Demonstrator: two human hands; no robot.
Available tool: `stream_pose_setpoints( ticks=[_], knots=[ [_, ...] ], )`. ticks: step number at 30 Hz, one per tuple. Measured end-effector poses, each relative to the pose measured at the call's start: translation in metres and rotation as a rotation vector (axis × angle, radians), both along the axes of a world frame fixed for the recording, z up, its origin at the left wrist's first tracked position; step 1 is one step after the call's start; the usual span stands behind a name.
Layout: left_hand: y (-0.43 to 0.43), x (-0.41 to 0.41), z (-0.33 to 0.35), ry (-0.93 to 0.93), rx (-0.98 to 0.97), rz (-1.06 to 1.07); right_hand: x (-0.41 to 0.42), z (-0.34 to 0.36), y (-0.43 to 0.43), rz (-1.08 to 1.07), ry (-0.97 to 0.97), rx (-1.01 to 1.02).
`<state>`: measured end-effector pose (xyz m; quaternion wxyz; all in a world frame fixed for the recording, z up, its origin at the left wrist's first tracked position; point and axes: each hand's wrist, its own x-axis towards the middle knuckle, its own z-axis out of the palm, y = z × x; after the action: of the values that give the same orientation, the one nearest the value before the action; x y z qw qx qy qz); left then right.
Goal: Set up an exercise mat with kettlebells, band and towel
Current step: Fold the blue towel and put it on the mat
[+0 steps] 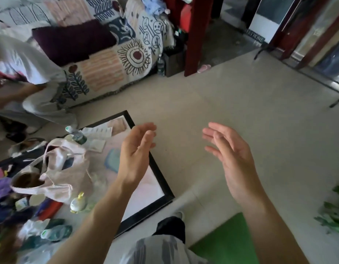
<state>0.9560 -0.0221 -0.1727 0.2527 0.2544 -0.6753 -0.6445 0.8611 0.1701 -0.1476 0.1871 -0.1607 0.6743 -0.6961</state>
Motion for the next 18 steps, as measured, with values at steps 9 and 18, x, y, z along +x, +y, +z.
stream_pose_setpoints(
  ticks=[9,18],
  knots=[
    [-0.035,-0.17,-0.038,0.102,0.043,0.076,-0.173,-0.019,-0.051,0.06,0.089,0.121],
    [-0.086,-0.21,-0.059,0.001,0.143,0.472,-0.276,-0.04,-0.168,0.372,-0.012,0.142]
  ],
)
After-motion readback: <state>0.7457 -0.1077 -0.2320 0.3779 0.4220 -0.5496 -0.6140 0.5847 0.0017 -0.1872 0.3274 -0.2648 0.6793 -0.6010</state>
